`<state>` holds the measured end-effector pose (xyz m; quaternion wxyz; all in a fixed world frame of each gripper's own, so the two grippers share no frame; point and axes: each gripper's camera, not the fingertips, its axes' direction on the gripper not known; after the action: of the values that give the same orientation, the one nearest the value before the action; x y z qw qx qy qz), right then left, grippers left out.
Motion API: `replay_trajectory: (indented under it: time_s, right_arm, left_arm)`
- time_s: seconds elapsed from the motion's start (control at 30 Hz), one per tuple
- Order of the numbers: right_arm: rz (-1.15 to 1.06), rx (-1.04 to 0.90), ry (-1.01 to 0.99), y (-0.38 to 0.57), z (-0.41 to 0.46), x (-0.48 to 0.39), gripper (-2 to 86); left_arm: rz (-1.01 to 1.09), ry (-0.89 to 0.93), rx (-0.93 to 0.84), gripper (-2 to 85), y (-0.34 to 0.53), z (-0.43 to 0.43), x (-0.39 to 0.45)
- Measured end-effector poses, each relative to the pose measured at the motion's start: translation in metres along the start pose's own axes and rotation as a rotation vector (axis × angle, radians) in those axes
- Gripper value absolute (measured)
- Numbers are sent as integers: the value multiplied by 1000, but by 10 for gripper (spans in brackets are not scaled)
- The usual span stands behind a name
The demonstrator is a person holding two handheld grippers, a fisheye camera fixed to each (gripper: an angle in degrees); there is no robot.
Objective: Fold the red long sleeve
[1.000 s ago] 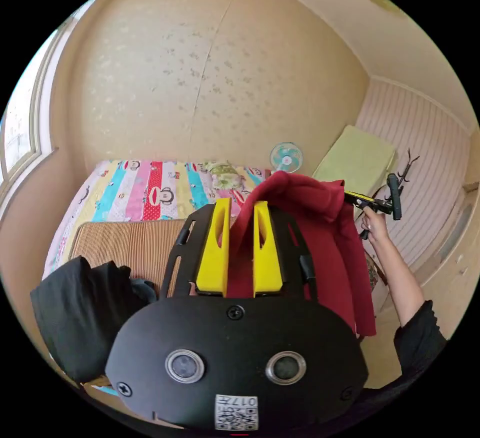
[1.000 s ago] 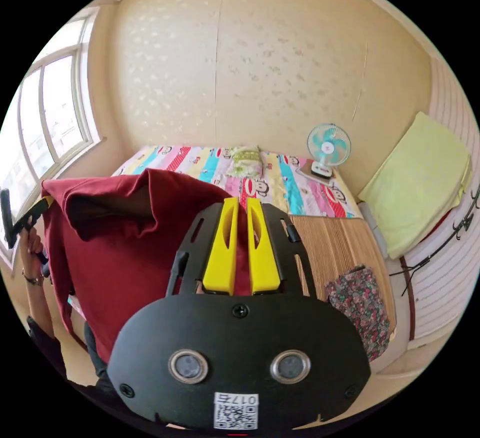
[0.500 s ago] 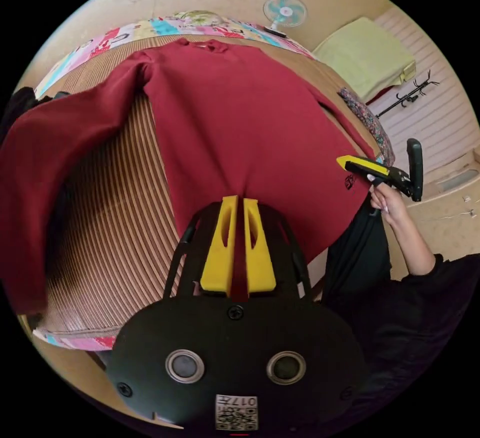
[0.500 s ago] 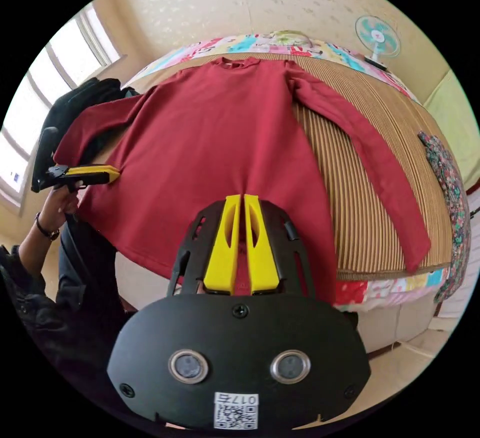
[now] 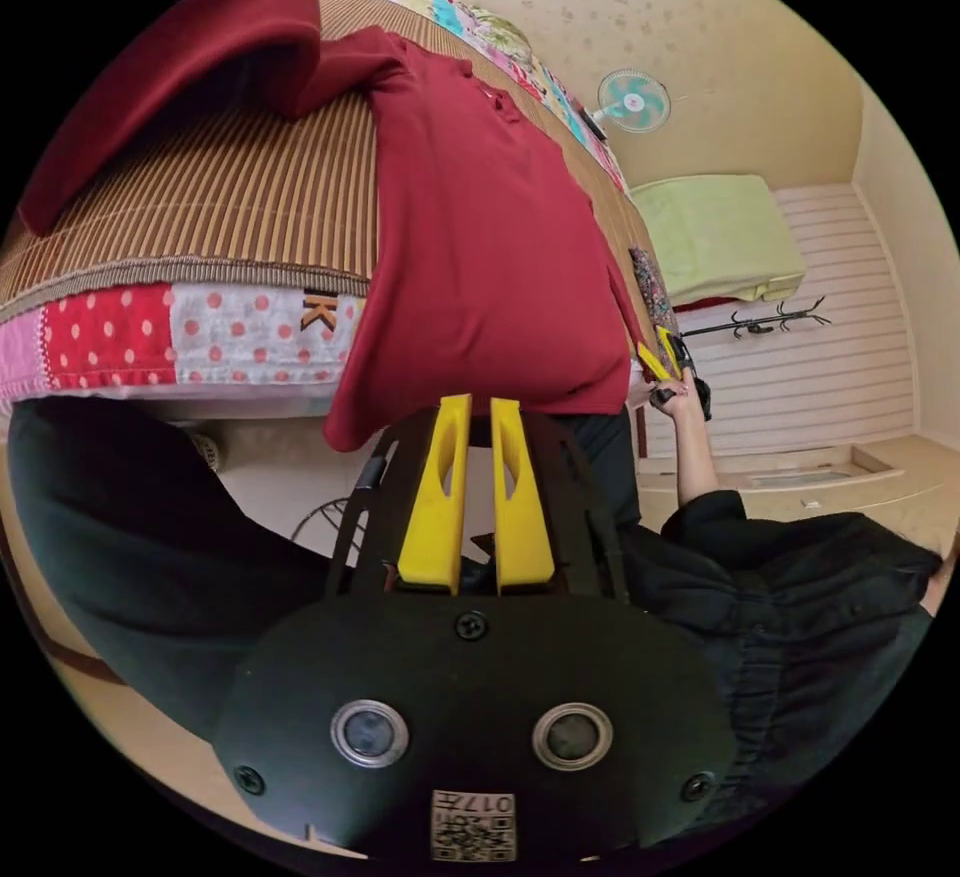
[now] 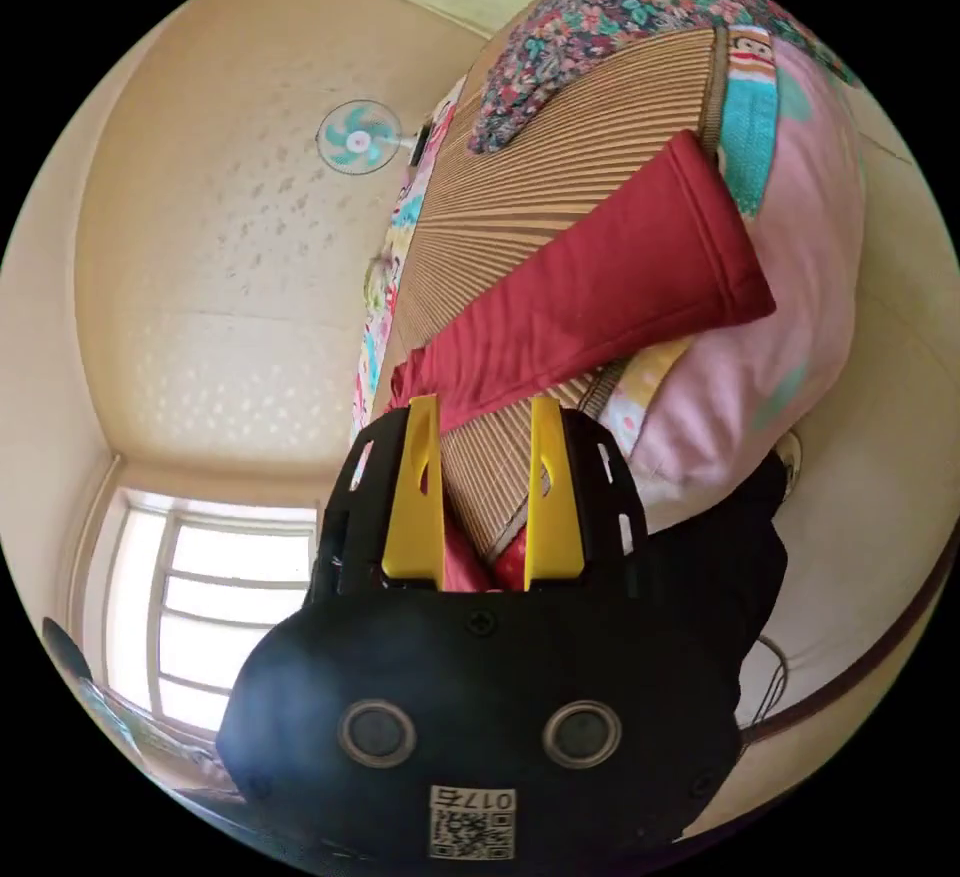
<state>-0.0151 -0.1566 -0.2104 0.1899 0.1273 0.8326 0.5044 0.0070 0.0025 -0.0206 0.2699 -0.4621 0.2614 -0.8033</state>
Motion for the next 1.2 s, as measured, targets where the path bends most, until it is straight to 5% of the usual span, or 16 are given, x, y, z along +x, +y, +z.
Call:
replay_trajectory:
  time_s: [0.13, 0.27, 0.43, 0.57, 0.67, 0.83, 0.93, 1.07, 1.13, 1.2]
  right_arm:
    - [218, 89, -184, -27, -10, 41, 74]
    - [240, 255, -19, -53, -29, 16, 35]
    - [-401, 282, -31, -26, 14, -181, 23]
    - [-970, 5, -229, 96, 130, -337, 22]
    - [-1059, -284, -269, 194, 243, -360, 22]
    - [-805, -750, 232, 316, 399, -247, 22]
    - [-753, -700, 68, 338, 365, -212, 21]
    - [-922, -545, 282, 352, 298, -211, 23]
    - [-1051, -391, 435, 356, 265, -215, 22]
    - [-1198, -182, 703, 361, 242, -209, 20]
  left_arm:
    - [-64, -18, 70, 47, 8, -23, -10]
    - [-117, -31, 153, 49, 20, -50, -25]
    - [-192, 18, 299, 85, 32, -78, -55]
    - [-302, 168, 496, 123, 34, -93, -98]
    - [-406, 285, 621, 138, 34, -89, -131]
    - [-543, 464, 799, 154, 37, -75, -173]
    - [-592, 614, 885, 126, 40, -69, -198]
    - [-549, 728, 961, 17, 45, -75, -208]
    - [-464, 676, 1035, 7, 58, -97, -187]
    - [-258, 316, 1063, 1, 69, -147, -115]
